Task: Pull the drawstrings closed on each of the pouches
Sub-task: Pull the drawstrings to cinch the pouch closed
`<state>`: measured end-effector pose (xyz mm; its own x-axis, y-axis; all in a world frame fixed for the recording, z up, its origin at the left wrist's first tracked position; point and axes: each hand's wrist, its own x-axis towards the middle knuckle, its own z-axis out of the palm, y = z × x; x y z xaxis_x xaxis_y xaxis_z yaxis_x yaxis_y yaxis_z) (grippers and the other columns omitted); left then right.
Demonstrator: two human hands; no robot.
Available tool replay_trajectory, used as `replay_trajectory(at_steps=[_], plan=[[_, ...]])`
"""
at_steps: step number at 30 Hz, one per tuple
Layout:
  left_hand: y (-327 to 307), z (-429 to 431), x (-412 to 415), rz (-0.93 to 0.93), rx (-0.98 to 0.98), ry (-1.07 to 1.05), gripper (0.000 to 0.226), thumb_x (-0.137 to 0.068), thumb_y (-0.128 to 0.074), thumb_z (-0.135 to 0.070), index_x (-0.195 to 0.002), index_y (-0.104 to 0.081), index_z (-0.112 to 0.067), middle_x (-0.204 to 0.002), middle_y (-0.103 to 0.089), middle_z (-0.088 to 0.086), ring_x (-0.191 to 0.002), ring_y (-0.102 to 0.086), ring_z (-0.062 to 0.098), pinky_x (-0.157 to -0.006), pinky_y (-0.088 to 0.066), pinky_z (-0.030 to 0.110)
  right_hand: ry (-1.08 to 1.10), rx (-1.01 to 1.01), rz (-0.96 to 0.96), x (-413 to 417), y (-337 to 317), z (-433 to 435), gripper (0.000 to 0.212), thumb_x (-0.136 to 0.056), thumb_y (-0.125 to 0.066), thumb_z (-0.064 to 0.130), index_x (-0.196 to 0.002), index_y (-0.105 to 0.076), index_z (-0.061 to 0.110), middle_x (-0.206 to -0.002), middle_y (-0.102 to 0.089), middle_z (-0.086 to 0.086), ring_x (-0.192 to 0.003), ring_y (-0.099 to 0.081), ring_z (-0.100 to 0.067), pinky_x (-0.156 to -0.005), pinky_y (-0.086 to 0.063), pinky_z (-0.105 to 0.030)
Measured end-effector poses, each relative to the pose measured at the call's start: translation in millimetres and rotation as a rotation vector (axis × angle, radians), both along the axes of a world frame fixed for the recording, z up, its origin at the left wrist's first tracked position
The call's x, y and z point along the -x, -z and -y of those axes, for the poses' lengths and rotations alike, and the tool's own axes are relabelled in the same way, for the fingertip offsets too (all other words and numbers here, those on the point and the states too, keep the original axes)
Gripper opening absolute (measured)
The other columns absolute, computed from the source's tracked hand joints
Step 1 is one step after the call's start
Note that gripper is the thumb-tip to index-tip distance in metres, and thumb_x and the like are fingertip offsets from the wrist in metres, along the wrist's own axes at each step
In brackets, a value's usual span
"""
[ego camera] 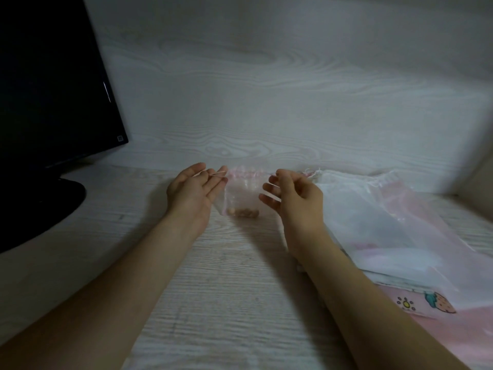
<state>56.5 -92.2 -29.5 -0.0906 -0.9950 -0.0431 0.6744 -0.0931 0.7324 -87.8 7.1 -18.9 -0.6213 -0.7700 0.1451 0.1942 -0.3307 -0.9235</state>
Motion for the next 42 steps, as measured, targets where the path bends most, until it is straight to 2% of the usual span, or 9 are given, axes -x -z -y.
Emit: replay_trajectory(at_steps=[4,9,17,22,26,28,33,36,42], plan=[[-1.6,-2.5,-0.9,0.065,0.017,-0.03,0.018,-0.105,-0.046,0.01,-0.107,-0.059,-0.003,-0.107,-0.064,0.021,-0.092,-0.08,0.032,-0.081,-0.065,0.037,-0.109,-0.008,0.009,-0.1,-3.6,0.9,0.009,-0.104,-0.058,0.012,-0.102,-0.066,0.007,-0.118,-0.072,-0.018,-0.102,-0.074,-0.03,-0.084,-0.061,-0.039],[-2.0,-5.2,1.2,0.119,0.033,-0.06,0.017,-0.104,-0.051,0.008,-0.107,-0.062,-0.005,-0.109,-0.068,0.02,-0.087,-0.081,0.027,-0.079,-0.064,0.034,-0.205,0.016,0.16,-2.7,-7.6,0.3,0.009,-0.107,-0.053,0.013,-0.109,-0.058,0.006,-0.104,-0.072,-0.017,-0.081,-0.073,-0.028,-0.071,-0.058,-0.034],[-1.3,-7.0,2.1,0.15,0.066,-0.037,0.017,-0.104,-0.053,0.006,-0.107,-0.063,-0.007,-0.106,-0.068,0.017,-0.09,-0.081,0.029,-0.081,-0.064,0.038,-0.209,-0.034,0.166,0.3,-3.7,-5.5,0.019,-0.098,-0.066,0.001,-0.117,-0.068,-0.001,-0.095,-0.072,-0.016,-0.078,-0.071,-0.019,-0.072,-0.06,-0.025],[-0.8,-5.3,0.9,0.132,0.06,-0.031,0.018,-0.103,-0.052,0.007,-0.109,-0.062,-0.006,-0.106,-0.068,0.018,-0.092,-0.08,0.03,-0.082,-0.064,0.039,-0.135,-0.029,0.077,2.4,-2.1,-3.3,0.031,-0.093,-0.071,-0.001,-0.124,-0.068,0.006,-0.091,-0.075,-0.011,-0.08,-0.072,-0.017,-0.075,-0.058,-0.026],[-1.0,-3.6,0.4,0.118,0.063,-0.029,0.018,-0.104,-0.05,0.007,-0.11,-0.061,-0.007,-0.103,-0.067,0.018,-0.091,-0.08,0.031,-0.082,-0.064,0.038,-0.261,-0.079,0.3,3.4,-7.6,-4.3,0.027,-0.095,-0.066,-0.001,-0.122,-0.068,-0.005,-0.091,-0.069,-0.013,-0.076,-0.068,-0.018,-0.074,-0.057,-0.026],[-1.6,-4.3,1.0,0.105,0.063,-0.022,0.018,-0.105,-0.049,0.007,-0.109,-0.06,-0.007,-0.101,-0.067,0.017,-0.088,-0.081,0.029,-0.079,-0.064,0.037,-0.313,-0.098,0.348,4.7,-9.5,-5.7,0.017,-0.095,-0.067,0.006,-0.11,-0.072,0.001,-0.089,-0.07,-0.01,-0.076,-0.068,-0.018,-0.073,-0.055,-0.026],[-1.8,-4.4,0.5,0.081,0.069,-0.006,0.017,-0.105,-0.048,0.008,-0.109,-0.058,-0.006,-0.098,-0.066,0.016,-0.087,-0.081,0.03,-0.075,-0.064,0.035,-0.122,-0.092,0.14,3.0,-2.3,-3.1,0.013,-0.096,-0.071,0.008,-0.107,-0.077,0.004,-0.077,-0.07,-0.004,-0.085,-0.068,-0.017,-0.075,-0.052,-0.027],[-2.4,-4.9,0.8,0.067,0.066,-0.008,0.018,-0.104,-0.048,0.009,-0.112,-0.056,-0.004,-0.098,-0.065,0.018,-0.089,-0.08,0.032,-0.075,-0.065,0.035,0.031,-0.05,0.028,4.9,-3.2,-4.2,0.016,-0.092,-0.076,0.007,-0.107,-0.078,0.013,-0.086,-0.078,0.0,-0.082,-0.073,-0.01,-0.075,-0.055,-0.023],[-3.3,-4.6,-0.2,0.054,0.078,-0.018,0.02,-0.106,-0.043,0.01,-0.116,-0.052,-0.006,-0.112,-0.061,0.025,-0.097,-0.079,0.036,-0.092,-0.063,0.045,0.182,0.047,0.113,2.0,-9.7,-6.2,0.021,-0.087,-0.08,0.003,-0.104,-0.075,0.014,-0.094,-0.08,-0.011,-0.09,-0.077,-0.017,-0.084,-0.059,-0.025]])
